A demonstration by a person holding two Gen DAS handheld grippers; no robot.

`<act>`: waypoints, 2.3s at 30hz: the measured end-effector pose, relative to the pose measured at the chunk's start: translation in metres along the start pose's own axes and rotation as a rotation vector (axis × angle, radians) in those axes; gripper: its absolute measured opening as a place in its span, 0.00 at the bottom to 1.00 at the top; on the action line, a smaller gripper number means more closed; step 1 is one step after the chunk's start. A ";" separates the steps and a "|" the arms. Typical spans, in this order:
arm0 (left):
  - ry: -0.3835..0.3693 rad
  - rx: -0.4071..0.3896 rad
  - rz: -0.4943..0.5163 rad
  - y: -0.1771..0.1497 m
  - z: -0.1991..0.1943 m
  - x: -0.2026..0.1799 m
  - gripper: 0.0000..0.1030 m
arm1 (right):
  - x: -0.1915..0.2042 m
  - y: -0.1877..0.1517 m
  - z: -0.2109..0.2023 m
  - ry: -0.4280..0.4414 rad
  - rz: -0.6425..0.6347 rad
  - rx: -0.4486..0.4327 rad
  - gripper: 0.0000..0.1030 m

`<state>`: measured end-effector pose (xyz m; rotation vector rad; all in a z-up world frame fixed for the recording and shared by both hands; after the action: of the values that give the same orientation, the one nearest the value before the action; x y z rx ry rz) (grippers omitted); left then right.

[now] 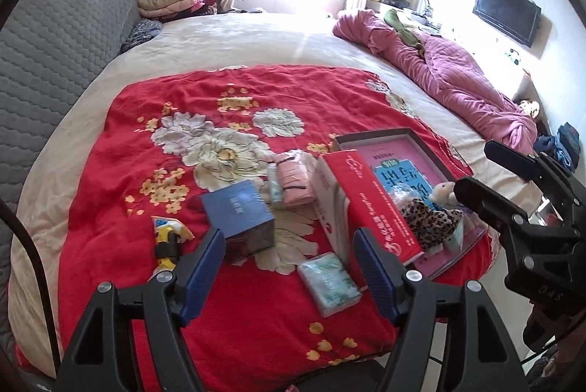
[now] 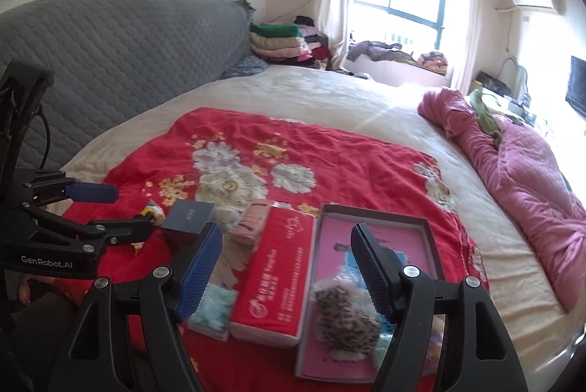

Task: Organize soft objects
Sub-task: 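Move both open tools back over the remaining pile, then grasp the yellow snack bag with the left tool while the right tool grasps the pink packet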

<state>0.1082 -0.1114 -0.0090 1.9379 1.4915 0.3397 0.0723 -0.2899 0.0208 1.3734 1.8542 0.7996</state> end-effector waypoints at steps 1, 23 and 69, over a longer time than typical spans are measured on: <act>-0.002 -0.002 -0.003 0.001 0.000 0.004 0.70 | 0.005 0.003 0.002 0.001 -0.011 0.003 0.72; 0.040 0.021 -0.103 0.019 0.036 0.089 0.70 | 0.053 0.058 0.134 0.073 -0.148 0.237 0.72; 0.108 0.192 -0.240 -0.052 0.128 0.186 0.70 | 0.066 0.051 0.312 0.162 -0.255 0.704 0.50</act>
<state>0.2004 0.0253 -0.1718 1.8824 1.8646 0.2031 0.3398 -0.1897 -0.1289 1.4473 2.5155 0.1150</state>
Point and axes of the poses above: each gripper's, at about its wrist camera, not at the fingertips, and z roughly the way its jaws point, x to its left, y to its top, the point moved 2 cm from there along z, roughly the way its jaws point, and after that the axes turned 5 degrees about -y, right-handed, at the moved point
